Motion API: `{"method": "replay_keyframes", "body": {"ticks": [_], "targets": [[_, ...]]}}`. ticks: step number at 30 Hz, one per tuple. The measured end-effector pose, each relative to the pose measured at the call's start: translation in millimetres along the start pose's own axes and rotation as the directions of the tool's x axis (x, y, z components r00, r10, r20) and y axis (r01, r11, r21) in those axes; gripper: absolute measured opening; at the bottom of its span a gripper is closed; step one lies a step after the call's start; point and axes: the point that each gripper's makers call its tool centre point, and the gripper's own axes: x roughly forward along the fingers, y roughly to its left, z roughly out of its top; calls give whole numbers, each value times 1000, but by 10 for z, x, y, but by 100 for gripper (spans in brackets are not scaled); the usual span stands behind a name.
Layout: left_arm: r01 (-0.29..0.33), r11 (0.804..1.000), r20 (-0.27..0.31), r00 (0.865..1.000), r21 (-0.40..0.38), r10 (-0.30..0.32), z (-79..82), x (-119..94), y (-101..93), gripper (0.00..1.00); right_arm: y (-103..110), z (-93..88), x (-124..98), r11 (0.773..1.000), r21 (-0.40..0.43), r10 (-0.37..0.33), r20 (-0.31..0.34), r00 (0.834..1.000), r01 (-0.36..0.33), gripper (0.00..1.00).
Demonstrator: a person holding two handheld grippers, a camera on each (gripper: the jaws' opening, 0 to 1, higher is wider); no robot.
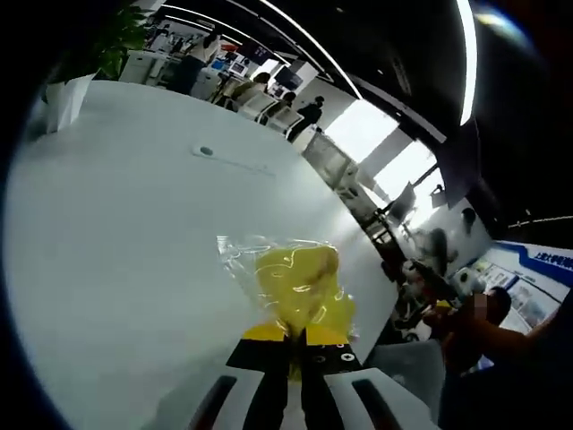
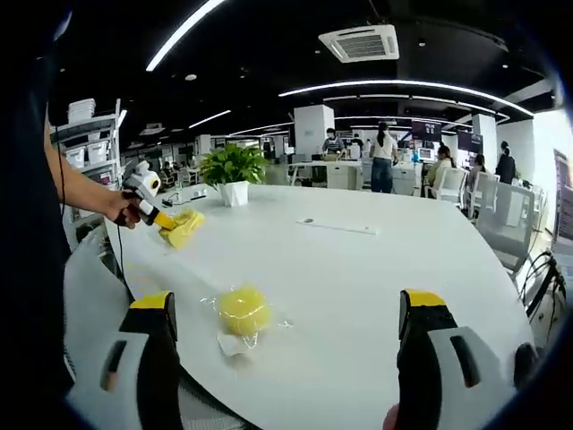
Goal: Compare the silicone blocks by pressing each to a similar depth, holding the contact briefly, and releasing to observe deformation and rebound differences across the visible hardness samples.
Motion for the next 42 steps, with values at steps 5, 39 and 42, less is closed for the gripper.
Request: {"method": "replay_keyframes", "body": {"ticks": [5, 39, 42], "targets": [[-19, 1000, -28, 999, -12, 19, -73, 93, 172, 1, 4, -44, -7, 1000, 15, -1, -19, 1000, 1, 97], [-96, 976, -118, 990, -196, 73, -388, 368, 763, 2, 285, -66, 290, 998, 56, -2, -45, 999, 4, 97], [-92, 977, -145, 987, -192, 65, -424, 432, 713, 2, 307, -114, 297, 998, 56, -1, -57, 998, 4, 97]]}}
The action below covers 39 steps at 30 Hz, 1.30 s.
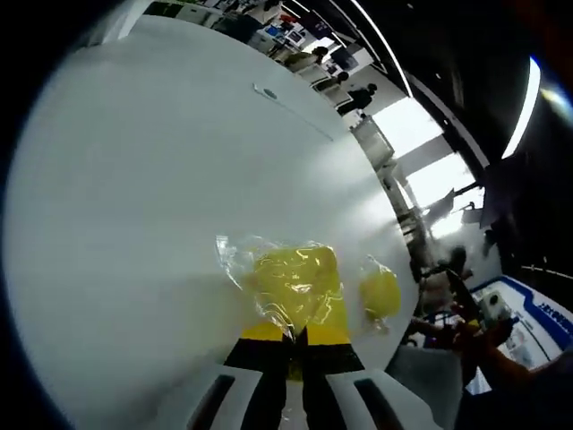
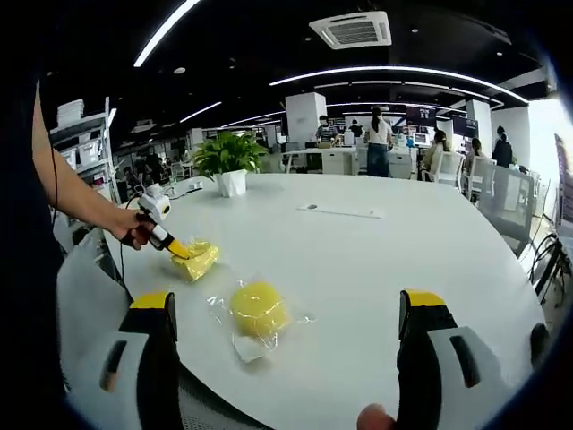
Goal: Compare the silicone blocks by pressing each to a similar depth, holding the contact briefly, and releasing to observe deformation and rebound differences across the visible hardness samples.
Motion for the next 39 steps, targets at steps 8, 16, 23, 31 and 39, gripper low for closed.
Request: {"method": "replay_keyframes", "body": {"ticks": [8, 16, 23, 31, 39], "targets": [[-29, 1000, -27, 999, 10, 29, -35, 108, 53, 4, 40, -104, -31, 1000, 10, -5, -16, 1000, 5, 97], [-71, 992, 0, 997, 106, 71, -27, 117, 93, 9, -31, -145, -50, 999, 33, -21, -21, 1000, 21, 97], [-59, 985, 80, 996, 162, 47, -29, 38, -7, 40, -57, -107, -44, 999, 37, -22, -13, 1000, 22, 97], [-158, 947, 329, 942, 280, 60, 239, -306, -58, 100, -54, -92, -41, 1000, 26, -12, -11, 1000, 12, 97], [-350, 823, 430, 891, 447, 146, 213, -805, -184, 100, -97, -51, -105, 999, 35, -35, 3, 999, 35, 97]]}}
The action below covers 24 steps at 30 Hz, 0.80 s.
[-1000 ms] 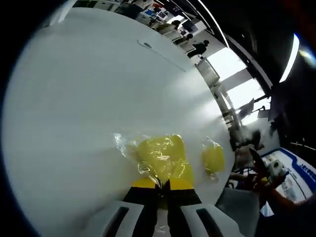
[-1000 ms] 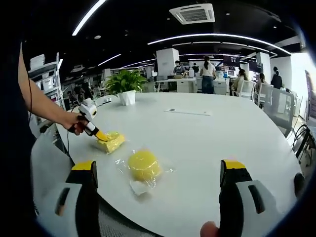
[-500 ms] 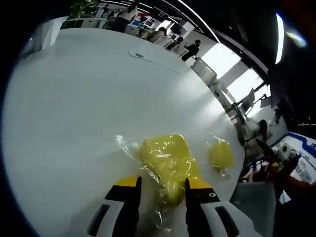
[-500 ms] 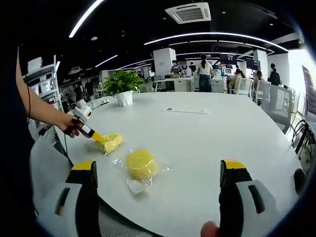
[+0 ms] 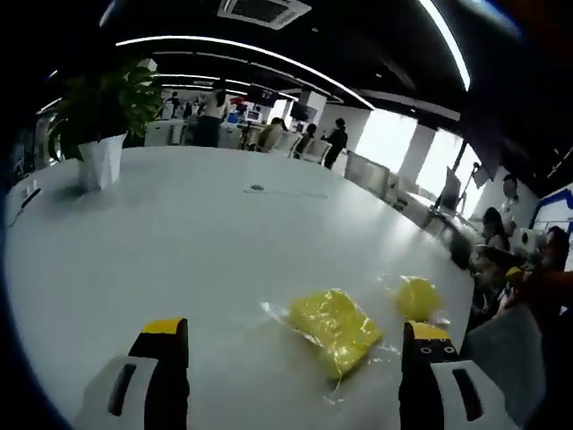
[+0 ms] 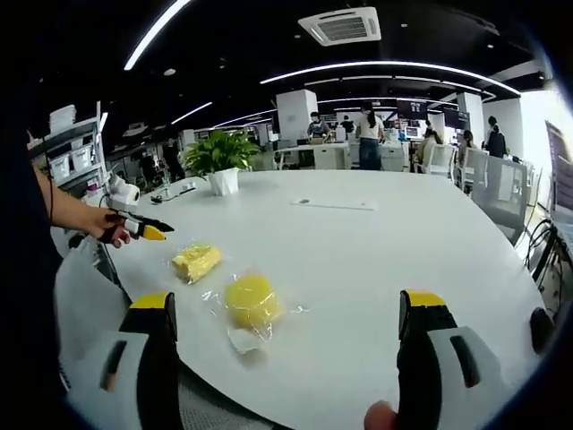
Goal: Compare the silicone blocks by pressing each to a similar depth, holding the contact briefly, and releasing to observe deformation and rebound differences across the visible hardness samples.
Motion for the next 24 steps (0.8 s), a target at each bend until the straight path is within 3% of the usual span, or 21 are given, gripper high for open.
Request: {"method": "replay_keyframes", "body": {"ticks": [2, 4, 5, 6, 9, 11, 18, 24], "targets": [[-34, 997, 62, 998, 70, 29, 110, -188, 39, 100, -17, -1, -3, 1000, 5, -5, 0, 1000, 5, 97], [-33, 996, 67, 997, 77, 28, 74, -369, 31, 100, -34, -5, 0, 1000, 10, -8, 1, 1000, 8, 97], [-31, 997, 64, 998, 70, 26, 53, -405, 197, 100, -40, -10, 8, 1000, 13, -8, 0, 1000, 8, 97], [-25, 997, 75, 997, 70, 20, 48, -468, 242, 100, -45, -19, 19, 1000, 12, -7, -2, 1000, 8, 97], [36, 996, 102, 994, 83, -44, 49, -654, 138, 100, -31, -38, 75, 1000, 13, 4, -11, 1000, -4, 97], [31, 995, 122, 992, 93, -42, 66, -749, 121, 100, -14, -35, 115, 1000, 9, 14, -16, 1000, -14, 97], [-16, 999, 76, 997, 35, 13, -114, -866, 174, 100, 16, -71, 199, 999, 6, 42, -49, 998, -42, 97], [-6, 1000, 61, 998, 28, 4, -246, -825, 217, 100, 32, -57, 198, 999, 1, 54, -52, 997, -54, 97]]}}
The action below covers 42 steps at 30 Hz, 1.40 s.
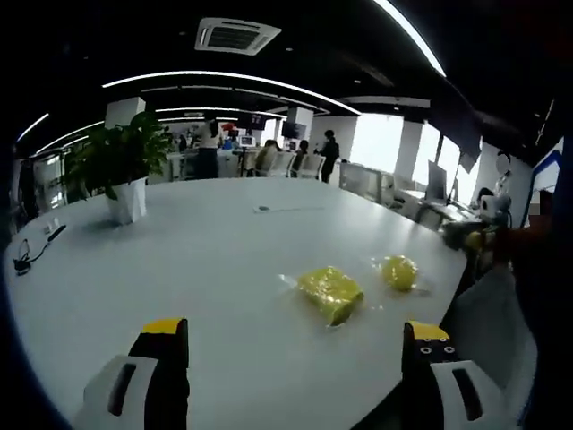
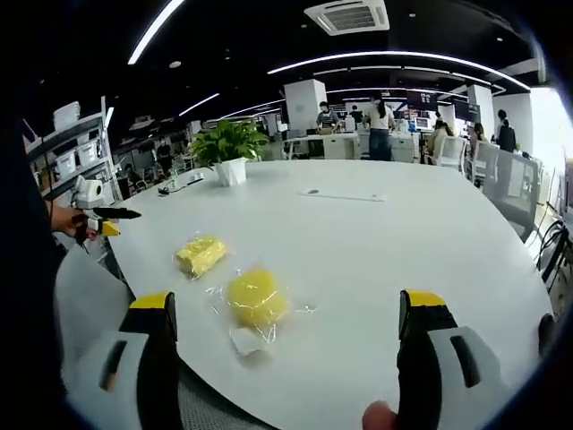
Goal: Compare the silicone blocks by pressing each to a similar depth, holding the contact briefly, and releasing to observe deformation and rebound differences across the visible hardness samples.
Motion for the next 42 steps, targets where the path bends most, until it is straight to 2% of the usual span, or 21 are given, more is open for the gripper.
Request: {"method": "replay_keyframes", "body": {"ticks": [2, 8, 10, 11, 13, 15, 16, 21, 22, 23, 24, 25, 27, 28, 30, 33, 34, 35, 38, 39, 42], "targets": [[18, 1000, 15, 1000, -20, -18, 83, 26, -61, 100, -1, -11, -12, 1000, 4, -1, 1, 1000, 1, 97], [81, 994, -4, 997, -74, -81, 215, 187, -189, 100, 0, 6, -54, 1000, 4, -6, 9, 1000, 5, 97], [118, 988, -8, 993, -98, -120, 289, 270, -348, 100, -3, 18, -63, 1000, 5, -7, 14, 1000, 7, 97], [166, 978, -25, 985, -129, -170, 323, 312, -506, 100, -4, 19, -64, 1000, 5, -8, 15, 1000, 8, 97], [188, 971, -30, 981, -148, -194, 392, 407, -613, 100, -1, 20, -67, 1000, 7, -9, 16, 1000, 9, 97], [234, 960, -22, 971, -155, -240, 494, 521, -766, 100, -4, 13, -68, 1000, 9, -10, 17, 1000, 9, 97], [268, 948, -18, 961, -169, -275, 555, 590, -866, 100, 1, 17, -71, 1000, 9, -10, 20, 1000, 10, 97], [343, 917, -31, 934, -204, -356, 699, 839, -1188, 100, 6, 32, -94, 1000, 11, -16, 26, 1000, 16, 97], [361, 906, -58, 922, -220, -382, 679, 885, -1271, 100, -2, 38, -104, 1000, 12, -20, 28, 999, 19, 97], [361, 905, -61, 922, -227, -383, 689, 926, -1305, 100, -5, 43, -112, 1000, 13, -22, 30, 999, 21, 97], [389, 885, -55, 908, -257, -415, 716, 961, -1396, 100, -10, 53, -123, 1000, 14, -25, 34, 999, 25, 97], [409, 873, -54, 898, -266, -437, 730, 987, -1449, 100, -12, 54, -129, 1000, 14, -27, 35, 999, 27, 97], [406, 876, -63, 898, -261, -435, 740, 1072, -1500, 100, -25, 46, -142, 999, 16, -30, 36, 999, 30, 97], [421, 869, -76, 888, -260, -453, 738, 1120, -1574, 100, -29, 41, -148, 999, 17, -31, 36, 999, 31, 97], [433, 865, -94, 879, -252, -467, 733, 1206, -1665, 100, -21, 30, -158, 999, 13, -33, 36, 999, 33, 97], [463, 852, -142, 852, -244, -504, 682, 1363, -1828, 100, -14, 20, -170, 999, 11, -36, 33, 999, 36, 97], [468, 850, -150, 847, -244, -509, 668, 1404, -1863, 100, -9, 26, -176, 999, 11, -38, 34, 999, 37, 97], [471, 847, -173, 839, -246, -517, 621, 1455, -1908, 99, 11, 40, -191, 999, 12, -38, 37, 999, 38, 97], [472, 838, -203, 823, -273, -530, 521, 1596, -1983, 95, 44, 77, -218, 999, 6, -39, 46, 998, 38, 97], [451, 842, -232, 821, -296, -521, 450, 1667, -1980, 94, 47, 81, -223, 999, 8, -40, 48, 998, 40, 97], [429, 850, -258, 822, -305, -507, 361, 1841, -1989, 92, 33, 73, -236, 999, 17, -47, 56, 997, 46, 97]]}}
